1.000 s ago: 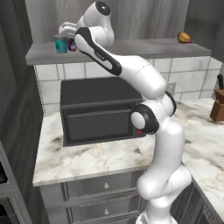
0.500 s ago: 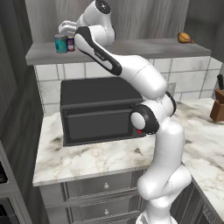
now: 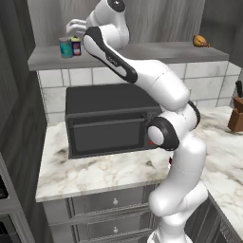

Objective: Pick the cans from the counter and place them in their designated side in the cabinet.

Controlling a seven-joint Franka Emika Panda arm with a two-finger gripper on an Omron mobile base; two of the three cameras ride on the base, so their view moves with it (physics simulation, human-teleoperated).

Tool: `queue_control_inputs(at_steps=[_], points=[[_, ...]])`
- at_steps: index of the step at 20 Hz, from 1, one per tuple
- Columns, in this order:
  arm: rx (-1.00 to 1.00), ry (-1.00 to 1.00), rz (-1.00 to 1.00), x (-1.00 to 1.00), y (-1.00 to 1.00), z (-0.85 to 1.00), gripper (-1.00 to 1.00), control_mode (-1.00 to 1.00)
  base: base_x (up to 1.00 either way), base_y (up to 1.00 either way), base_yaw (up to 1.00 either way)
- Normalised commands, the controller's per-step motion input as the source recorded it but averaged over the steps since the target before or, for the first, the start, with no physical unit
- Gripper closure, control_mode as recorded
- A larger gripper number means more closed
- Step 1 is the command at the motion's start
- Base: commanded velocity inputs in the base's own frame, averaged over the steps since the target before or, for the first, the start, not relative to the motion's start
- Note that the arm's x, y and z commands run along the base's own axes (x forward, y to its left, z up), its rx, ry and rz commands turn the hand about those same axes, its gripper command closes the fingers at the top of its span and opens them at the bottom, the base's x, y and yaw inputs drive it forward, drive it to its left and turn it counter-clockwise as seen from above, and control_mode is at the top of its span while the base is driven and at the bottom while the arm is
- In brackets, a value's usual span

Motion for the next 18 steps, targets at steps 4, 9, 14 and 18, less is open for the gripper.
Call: queue_control_inputs(at_steps=[4, 9, 14, 18], points=[[0.00, -0.10, 0.03, -0.28, -0.22, 0.00, -1.00, -1.00, 0.00, 0.00, 0.00], [0.00, -0.09, 0.05, -0.24, -0.16, 0.00, -1.00, -1.00, 0.00, 0.00, 0.00], [0.00, -0.10, 0.05, -0.24, -0.14, 0.00, -1.00, -1.00, 0.00, 0.00, 0.00], [0.00, -0.15, 0.05, -0.32, -0.12, 0.09, -1.00, -1.00, 0.00, 0.00, 0.00]])
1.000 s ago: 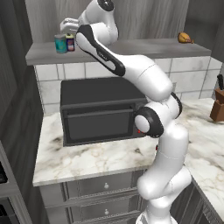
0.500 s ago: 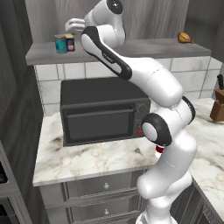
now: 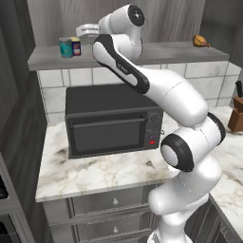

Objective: Pick the cans from the counter and place them in their designated side in the cabinet.

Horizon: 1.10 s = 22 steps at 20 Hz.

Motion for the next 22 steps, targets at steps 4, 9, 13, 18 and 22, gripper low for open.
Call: queue_control_inputs(at_steps=[4, 9, 13, 18, 22], points=[[0.00, -0.13, 0.05, -0.37, -0.13, 0.13, -1.00, -1.00, 0.00, 0.00, 0.00], [0.00, -0.11, 0.04, -0.41, -0.19, 0.11, -1.00, -1.00, 0.00, 0.00, 0.00], [0.00, -0.09, 0.03, -0.43, -0.20, 0.10, -1.00, -1.00, 0.00, 0.00, 0.00], [0.00, -0.08, 0.02, -0.45, -0.19, 0.08, -1.00, -1.00, 0.00, 0.00, 0.00], [0.00, -0.07, 0.01, -0.47, -0.20, 0.05, -1.00, -1.00, 0.00, 0.00, 0.00]])
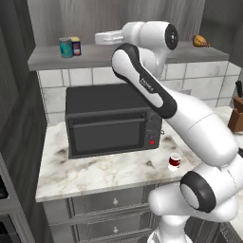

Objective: Pick the cans from the counter and place them in their designated side in the cabinet.

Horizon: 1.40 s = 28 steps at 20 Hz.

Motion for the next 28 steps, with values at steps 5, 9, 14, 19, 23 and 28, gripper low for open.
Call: queue_control_inputs(at_steps=[5, 9, 14, 19, 23, 28], points=[[0.00, -0.02, 0.00, -0.45, -0.16, 0.03, -1.00, -1.00, 0.00, 0.00, 0.00], [0.00, -0.01, 0.00, -0.46, -0.15, 0.01, -1.00, -1.00, 0.00, 0.00, 0.00], [0.00, -0.01, 0.00, -0.48, -0.17, 0.01, -1.00, -1.00, 0.00, 0.00, 0.00], [0.00, 0.00, 0.02, -0.51, -0.16, 0.00, -1.00, -1.00, 0.00, 0.00, 0.00], [0.00, -0.03, 0.01, -0.56, -0.19, 0.00, -1.00, -1.00, 0.00, 0.00, 0.00], [0.00, -0.02, 0.01, -0.47, -0.15, 0.00, -1.00, -1.00, 0.00, 0.00, 0.00]])
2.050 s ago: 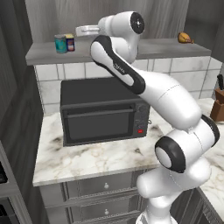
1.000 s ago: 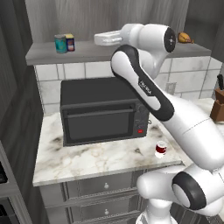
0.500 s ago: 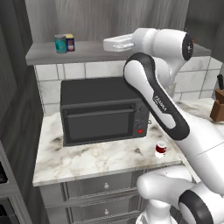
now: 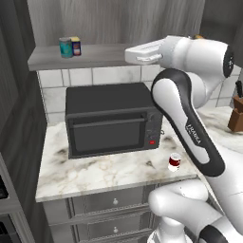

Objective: Pick the cans from the counter and place them in their designated side in the cabinet.

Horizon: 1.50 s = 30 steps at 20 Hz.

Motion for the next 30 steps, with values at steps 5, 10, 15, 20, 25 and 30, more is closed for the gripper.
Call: queue_control_inputs(at_steps=[5, 10, 15, 20, 25, 30], points=[[0.00, 0.00, 0.00, -0.31, -0.12, 0.02, -1.00, -1.00, 0.00, 0.00, 0.00], [0.00, 0.07, 0.01, -0.19, -0.09, 0.00, -1.00, -1.00, 0.00, 0.00, 0.00], [0.00, 0.13, 0.03, -0.19, -0.10, 0.00, -1.00, -1.00, 0.00, 0.00, 0.00], [0.00, 0.03, 0.05, -0.27, -0.09, 0.00, -1.00, -1.00, 0.00, 0.00, 0.00], [-0.04, 0.00, 0.03, -0.27, 0.00, 0.02, -1.00, -1.00, 0.00, 0.00, 0.00], [-0.08, -0.01, 0.00, -0.30, 0.00, 0.02, -1.00, -1.00, 0.00, 0.00, 0.00]])
